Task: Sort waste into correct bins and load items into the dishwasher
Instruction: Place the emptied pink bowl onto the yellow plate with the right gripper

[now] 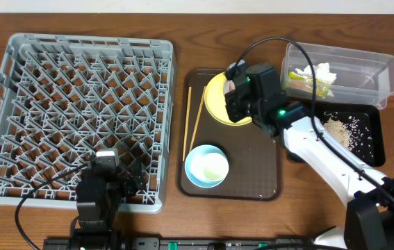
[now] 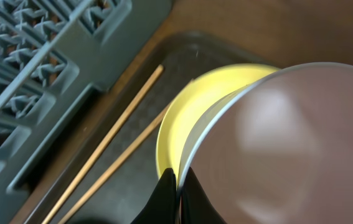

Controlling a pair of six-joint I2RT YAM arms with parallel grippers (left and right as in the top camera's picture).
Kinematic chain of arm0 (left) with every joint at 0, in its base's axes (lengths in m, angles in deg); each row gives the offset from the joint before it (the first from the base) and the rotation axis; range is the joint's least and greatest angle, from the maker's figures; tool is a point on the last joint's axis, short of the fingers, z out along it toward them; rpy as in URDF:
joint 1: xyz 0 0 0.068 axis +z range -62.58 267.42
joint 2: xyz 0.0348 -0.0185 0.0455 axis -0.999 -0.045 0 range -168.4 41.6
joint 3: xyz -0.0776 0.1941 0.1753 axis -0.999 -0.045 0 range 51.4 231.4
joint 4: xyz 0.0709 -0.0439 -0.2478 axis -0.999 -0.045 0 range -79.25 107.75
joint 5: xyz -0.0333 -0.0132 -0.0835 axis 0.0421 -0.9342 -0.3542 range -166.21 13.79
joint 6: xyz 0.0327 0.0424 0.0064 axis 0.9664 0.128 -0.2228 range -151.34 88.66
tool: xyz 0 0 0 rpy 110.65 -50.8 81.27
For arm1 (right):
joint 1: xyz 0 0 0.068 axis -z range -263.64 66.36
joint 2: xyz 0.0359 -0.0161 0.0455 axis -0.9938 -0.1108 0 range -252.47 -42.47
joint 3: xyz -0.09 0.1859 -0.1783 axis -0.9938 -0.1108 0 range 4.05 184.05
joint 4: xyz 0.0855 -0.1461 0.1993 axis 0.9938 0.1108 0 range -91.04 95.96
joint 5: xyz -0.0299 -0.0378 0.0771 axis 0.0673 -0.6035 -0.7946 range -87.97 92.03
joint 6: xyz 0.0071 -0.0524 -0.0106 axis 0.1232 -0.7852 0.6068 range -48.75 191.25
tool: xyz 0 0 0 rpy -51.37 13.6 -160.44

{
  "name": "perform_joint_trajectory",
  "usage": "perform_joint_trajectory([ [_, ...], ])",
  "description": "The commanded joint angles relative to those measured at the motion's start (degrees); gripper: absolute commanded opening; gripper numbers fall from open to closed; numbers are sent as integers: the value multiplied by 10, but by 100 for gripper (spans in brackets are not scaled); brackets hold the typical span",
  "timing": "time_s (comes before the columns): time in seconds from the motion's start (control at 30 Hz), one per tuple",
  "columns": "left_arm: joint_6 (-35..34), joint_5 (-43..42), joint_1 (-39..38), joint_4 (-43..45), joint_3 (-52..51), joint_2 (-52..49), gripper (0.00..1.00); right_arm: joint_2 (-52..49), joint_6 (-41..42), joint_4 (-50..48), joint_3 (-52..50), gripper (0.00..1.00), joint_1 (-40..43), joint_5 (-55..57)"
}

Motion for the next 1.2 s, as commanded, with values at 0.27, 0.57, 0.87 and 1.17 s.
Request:
perform_joint_trajectory([
  [0.27, -5, -8, -2, 0, 12, 0, 99, -96, -29, -68, 6, 1, -10, 36],
  [0.57, -5, -8, -2, 0, 12, 0, 99, -130, -29, -73, 6, 10, -16, 14],
  [0.87, -5, -8, -2, 0, 12, 0, 99, -37, -29, -16, 6, 49, -16, -72],
  [1.17, -5, -8, -2, 0, 12, 0, 99, 64, 40, 221, 6, 52, -28, -84],
])
